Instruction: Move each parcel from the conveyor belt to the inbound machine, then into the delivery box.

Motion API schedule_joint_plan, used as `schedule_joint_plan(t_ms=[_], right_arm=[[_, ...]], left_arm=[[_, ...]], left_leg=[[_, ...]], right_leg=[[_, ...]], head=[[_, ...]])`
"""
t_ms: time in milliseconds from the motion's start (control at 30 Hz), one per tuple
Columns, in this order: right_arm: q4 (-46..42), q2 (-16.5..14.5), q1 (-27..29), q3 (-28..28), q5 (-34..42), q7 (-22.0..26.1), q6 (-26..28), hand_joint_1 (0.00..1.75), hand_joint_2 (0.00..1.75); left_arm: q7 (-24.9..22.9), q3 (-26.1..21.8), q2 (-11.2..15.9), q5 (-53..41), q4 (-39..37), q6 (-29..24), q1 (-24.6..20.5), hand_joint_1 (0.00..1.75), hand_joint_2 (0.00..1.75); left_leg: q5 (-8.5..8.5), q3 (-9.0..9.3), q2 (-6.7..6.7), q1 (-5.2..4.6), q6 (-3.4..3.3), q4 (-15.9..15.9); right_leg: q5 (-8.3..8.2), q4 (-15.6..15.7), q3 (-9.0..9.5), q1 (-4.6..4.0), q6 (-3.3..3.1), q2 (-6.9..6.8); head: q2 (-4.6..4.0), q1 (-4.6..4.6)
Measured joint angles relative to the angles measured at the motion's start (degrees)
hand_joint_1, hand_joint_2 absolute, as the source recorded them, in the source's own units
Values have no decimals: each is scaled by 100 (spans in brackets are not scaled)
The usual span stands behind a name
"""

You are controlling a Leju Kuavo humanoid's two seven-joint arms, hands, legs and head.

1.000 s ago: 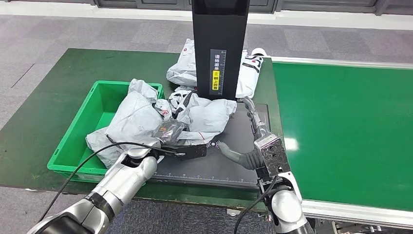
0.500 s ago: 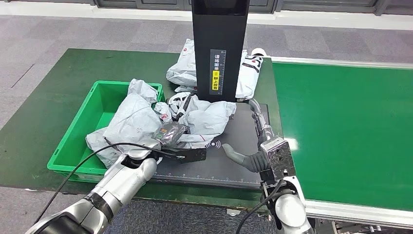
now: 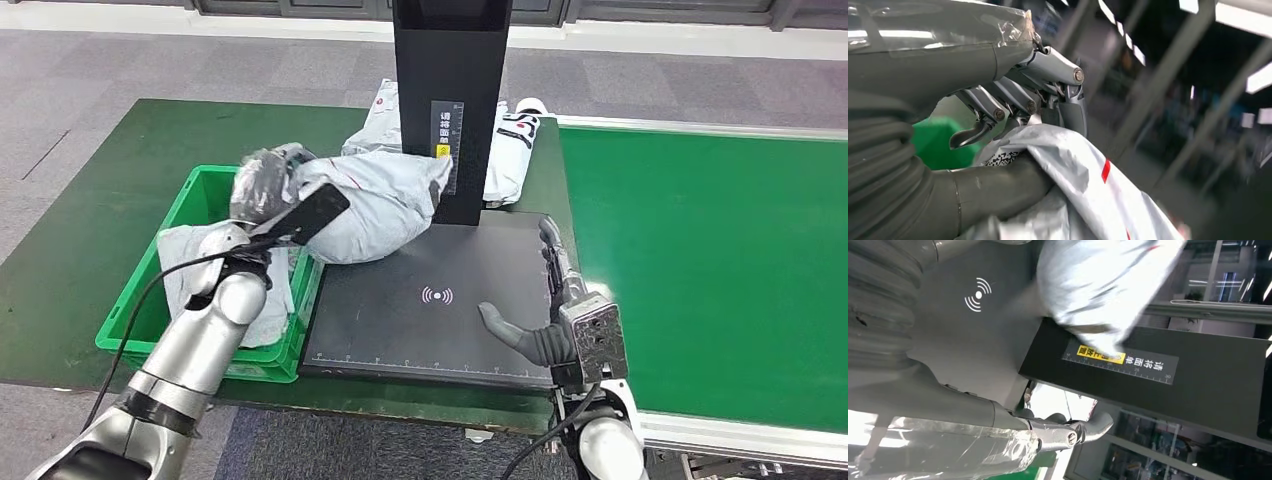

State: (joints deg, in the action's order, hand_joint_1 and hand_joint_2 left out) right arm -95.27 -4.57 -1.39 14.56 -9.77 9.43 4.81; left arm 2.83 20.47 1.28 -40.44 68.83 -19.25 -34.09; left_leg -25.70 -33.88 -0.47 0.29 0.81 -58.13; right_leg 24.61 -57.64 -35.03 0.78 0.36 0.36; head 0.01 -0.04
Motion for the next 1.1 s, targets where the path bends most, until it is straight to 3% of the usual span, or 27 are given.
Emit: schedule_joint_plan(t_ms=[133, 400, 600, 833, 1100], right_arm=[[0, 0, 44, -1, 0, 3, 32, 0, 175], [1, 0, 81, -1, 0, 11, 82, 0, 175], [12, 0, 79, -1, 15, 23, 87, 0, 175], [70, 4, 80, -1, 109, 80, 98, 0, 175], [116, 7, 139, 3, 144, 81, 76, 0, 175]], left_arm=[[74, -368, 96, 19, 548, -423, 99, 175, 175], [179, -818, 261, 175, 1054, -644, 268, 175, 175], [159, -1133, 453, 281, 1175, -948, 250, 175, 175], [475, -1842, 704, 568, 1144, -1552, 59, 175, 175], [587, -2659, 856, -161, 1010, -2032, 76, 175, 175]], left_leg=[[0, -1, -1, 0, 0, 0], [0, -1, -1, 0, 0, 0], [1, 0, 3, 1, 1, 0], [1, -2, 5, 9, 2, 0], [1, -3, 6, 10, 3, 1]], right_leg=[[1, 0, 0, 0, 0, 1], [0, 0, 0, 0, 0, 0], [0, -1, -1, -2, -1, 1], [0, -1, -2, -11, -4, 5], [0, -1, -4, -12, -6, 5]], head=[[0, 0], [0, 0], [1, 0], [0, 0], [0, 0]])
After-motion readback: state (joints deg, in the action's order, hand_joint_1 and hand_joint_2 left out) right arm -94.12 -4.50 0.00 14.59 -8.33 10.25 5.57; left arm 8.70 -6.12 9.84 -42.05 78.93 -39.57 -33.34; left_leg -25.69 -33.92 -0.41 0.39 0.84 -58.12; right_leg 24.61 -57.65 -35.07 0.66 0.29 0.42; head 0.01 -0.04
